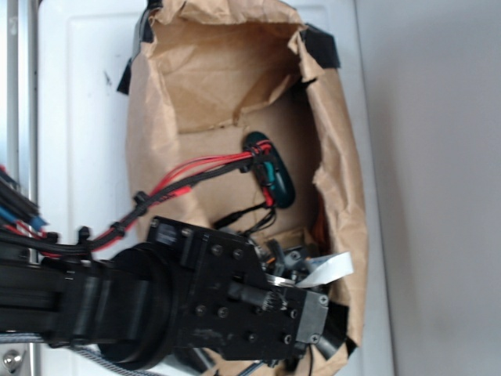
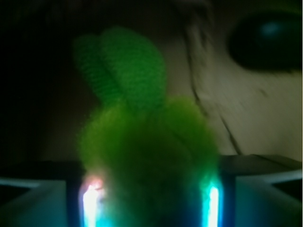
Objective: Grab the green animal.
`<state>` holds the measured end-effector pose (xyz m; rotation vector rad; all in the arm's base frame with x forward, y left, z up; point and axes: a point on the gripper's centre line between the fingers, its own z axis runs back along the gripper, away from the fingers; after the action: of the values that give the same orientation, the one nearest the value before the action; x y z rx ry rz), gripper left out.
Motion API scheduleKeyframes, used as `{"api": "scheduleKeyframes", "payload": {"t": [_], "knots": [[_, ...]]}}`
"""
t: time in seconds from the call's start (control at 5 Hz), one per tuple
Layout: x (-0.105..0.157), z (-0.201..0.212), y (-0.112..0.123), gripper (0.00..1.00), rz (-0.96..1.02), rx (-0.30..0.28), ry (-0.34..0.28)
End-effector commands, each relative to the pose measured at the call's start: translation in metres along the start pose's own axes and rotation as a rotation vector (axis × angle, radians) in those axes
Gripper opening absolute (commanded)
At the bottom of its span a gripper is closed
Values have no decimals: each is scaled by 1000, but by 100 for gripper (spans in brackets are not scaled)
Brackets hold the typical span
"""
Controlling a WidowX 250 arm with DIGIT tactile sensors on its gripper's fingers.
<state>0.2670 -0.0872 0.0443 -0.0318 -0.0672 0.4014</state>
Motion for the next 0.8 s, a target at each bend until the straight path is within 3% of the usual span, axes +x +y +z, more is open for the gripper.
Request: {"api": "scheduleKeyframes", "payload": {"t": [0.0, 0.2, 0.4, 0.6], "knots": [[48, 107, 30, 0, -32, -59, -86], [63, 125, 62, 0, -24, 19, -92], [62, 138, 78, 0, -69, 79, -158], [52, 142, 87, 0, -176, 80, -268]]}}
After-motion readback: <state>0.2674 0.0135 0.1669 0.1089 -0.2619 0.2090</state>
